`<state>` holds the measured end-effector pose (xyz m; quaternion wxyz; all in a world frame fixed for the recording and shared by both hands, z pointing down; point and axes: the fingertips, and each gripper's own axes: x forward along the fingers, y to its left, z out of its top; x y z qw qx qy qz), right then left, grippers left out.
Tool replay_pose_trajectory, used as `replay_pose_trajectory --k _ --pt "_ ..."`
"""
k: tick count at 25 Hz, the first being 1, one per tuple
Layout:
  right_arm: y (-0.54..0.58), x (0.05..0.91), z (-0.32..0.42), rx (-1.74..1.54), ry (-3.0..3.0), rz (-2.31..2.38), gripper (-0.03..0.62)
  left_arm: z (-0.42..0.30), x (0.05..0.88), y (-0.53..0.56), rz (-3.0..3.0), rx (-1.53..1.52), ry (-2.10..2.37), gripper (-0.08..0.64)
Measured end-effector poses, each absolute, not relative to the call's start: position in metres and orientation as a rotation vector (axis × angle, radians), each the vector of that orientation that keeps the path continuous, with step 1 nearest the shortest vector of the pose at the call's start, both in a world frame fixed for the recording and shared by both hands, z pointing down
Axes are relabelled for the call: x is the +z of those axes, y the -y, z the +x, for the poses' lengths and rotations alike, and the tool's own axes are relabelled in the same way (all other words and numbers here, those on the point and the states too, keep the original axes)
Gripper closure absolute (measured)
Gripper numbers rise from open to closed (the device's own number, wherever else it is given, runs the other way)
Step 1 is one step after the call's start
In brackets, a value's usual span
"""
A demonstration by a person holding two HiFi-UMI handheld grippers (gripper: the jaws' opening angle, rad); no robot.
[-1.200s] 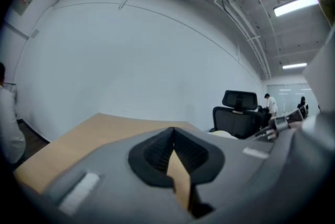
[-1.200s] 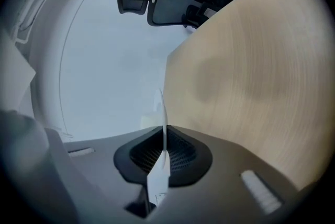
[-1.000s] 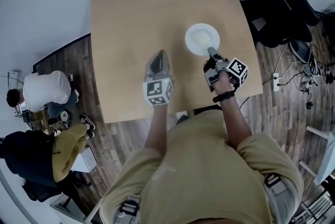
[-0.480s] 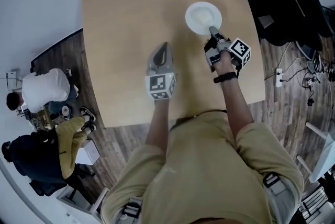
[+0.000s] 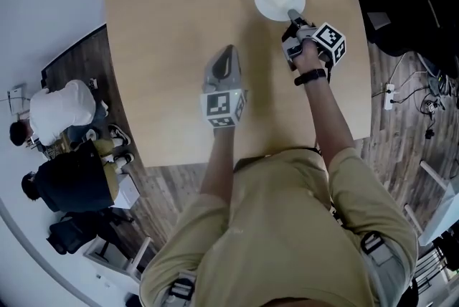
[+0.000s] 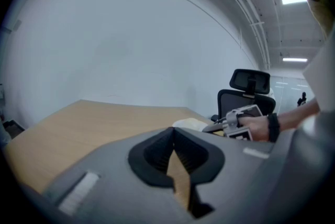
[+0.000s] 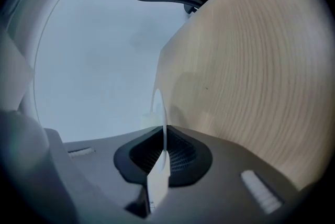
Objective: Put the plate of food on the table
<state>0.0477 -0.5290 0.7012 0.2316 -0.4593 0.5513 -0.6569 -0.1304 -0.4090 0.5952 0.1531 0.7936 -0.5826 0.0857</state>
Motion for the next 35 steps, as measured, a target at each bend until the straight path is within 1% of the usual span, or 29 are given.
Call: replay_pose_trajectory --k 8,14,24,25,26,28,29,33,35 --pt "0.541 0.730 0.042 -1.846 -1.496 -1.299 0.577 -0.145 0.614 0.408 2.223 0.272 1.689 0.561" --pt "0.540 0.743 0.042 -1.893 -1.467 -1.323 0.577 -0.141 0.620 0.404 2.214 0.283 1.682 0.561" --pt "0.534 0.743 0.040 -1.941 -1.458 -1.353 0.580 -0.143 0.611 0.394 2.224 0.270 1.695 0.561" --pt "0.533 0.742 0.038 -1.952 -1.480 -1.342 0.564 -0.144 0.610 0.392 2.224 0.268 1.696 0.561" --pt "0.532 0.740 0.036 -1.965 -1.502 -1.327 0.530 -0.143 0.608 0.390 2.225 0.265 1.698 0.561" --pt "0.529 0.735 0.033 -1.984 -1.551 -1.308 0.403 -0.142 0.604 0.387 2.229 0.259 1.700 0.561" --pt "0.528 0.733 0.032 -1.987 -1.579 -1.311 0.359 -0.142 0.602 0.385 2.231 0.256 1.701 0.561" --pt "0.510 0.728 0.032 -2.002 -1.729 -1.323 0.299 -0.138 0.596 0.376 2.241 0.245 1.696 0.561" --pt "0.495 0.729 0.030 -2.023 -1.838 -1.333 0.256 -0.137 0.593 0.368 2.242 0.243 1.695 0.561"
